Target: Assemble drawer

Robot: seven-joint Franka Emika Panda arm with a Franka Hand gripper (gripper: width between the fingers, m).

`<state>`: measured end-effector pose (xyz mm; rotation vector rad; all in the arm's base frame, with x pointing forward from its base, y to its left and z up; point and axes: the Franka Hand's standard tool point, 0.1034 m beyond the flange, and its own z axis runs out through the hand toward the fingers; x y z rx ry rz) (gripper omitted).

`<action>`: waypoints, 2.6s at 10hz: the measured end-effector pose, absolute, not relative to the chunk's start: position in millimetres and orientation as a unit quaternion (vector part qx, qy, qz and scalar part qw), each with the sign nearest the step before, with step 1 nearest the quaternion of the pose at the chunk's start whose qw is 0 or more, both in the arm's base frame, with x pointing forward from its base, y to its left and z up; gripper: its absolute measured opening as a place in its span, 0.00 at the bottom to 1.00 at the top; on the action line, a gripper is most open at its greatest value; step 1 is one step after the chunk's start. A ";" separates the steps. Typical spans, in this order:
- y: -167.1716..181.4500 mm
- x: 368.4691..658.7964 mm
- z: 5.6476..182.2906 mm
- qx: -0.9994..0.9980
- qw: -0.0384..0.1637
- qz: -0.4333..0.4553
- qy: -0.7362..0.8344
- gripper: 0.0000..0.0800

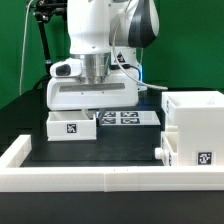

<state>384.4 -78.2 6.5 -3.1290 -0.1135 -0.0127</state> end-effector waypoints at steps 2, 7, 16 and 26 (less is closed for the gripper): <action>-60.9 390.6 20.4 -0.997 0.013 0.006 -0.075 0.05; -47.7 397.9 48.5 -0.994 0.023 0.011 -0.107 0.05; -56.6 428.8 59.9 -0.814 -0.004 0.002 -0.580 0.05; -73.1 481.8 70.9 -0.692 -0.020 0.001 -0.721 0.05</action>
Offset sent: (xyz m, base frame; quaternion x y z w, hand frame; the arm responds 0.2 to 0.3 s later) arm 0.0048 0.0234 0.0453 0.0239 -0.0253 -0.0341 0.9988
